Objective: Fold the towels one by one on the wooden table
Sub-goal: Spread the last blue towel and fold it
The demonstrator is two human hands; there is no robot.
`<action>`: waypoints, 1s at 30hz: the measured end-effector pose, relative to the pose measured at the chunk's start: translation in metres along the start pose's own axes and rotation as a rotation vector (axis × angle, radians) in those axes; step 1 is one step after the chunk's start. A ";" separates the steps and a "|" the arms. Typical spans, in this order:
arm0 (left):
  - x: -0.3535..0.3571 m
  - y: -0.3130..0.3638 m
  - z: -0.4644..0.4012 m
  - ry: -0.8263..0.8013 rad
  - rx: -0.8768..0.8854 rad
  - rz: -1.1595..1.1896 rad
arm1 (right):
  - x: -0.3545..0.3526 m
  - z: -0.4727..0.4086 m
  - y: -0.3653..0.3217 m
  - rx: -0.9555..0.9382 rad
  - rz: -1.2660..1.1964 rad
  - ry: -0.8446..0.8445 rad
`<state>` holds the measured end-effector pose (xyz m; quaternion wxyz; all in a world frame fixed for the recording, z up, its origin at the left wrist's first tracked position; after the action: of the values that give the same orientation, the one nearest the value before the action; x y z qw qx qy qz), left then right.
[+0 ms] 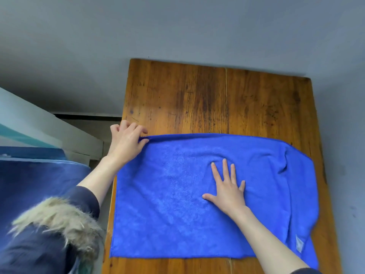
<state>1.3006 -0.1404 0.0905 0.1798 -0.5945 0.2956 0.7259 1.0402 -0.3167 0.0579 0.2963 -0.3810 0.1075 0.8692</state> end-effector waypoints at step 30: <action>0.054 0.092 0.058 -0.139 0.023 0.072 | -0.016 0.024 0.042 -0.048 -0.451 0.338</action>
<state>1.1880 -0.1782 0.0651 0.1805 -0.5297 0.3117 0.7679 1.0089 -0.3476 0.0845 0.4509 -0.5419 0.0474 0.7077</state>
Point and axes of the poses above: each hand's wrist, its own z-axis away from the middle knuckle, its own x-axis out of the palm, y = z × x, the point moved 7 cm from there along -z, towards the middle knuckle, and after that the axes turned 1 degree about -y, right-handed, at the moved point
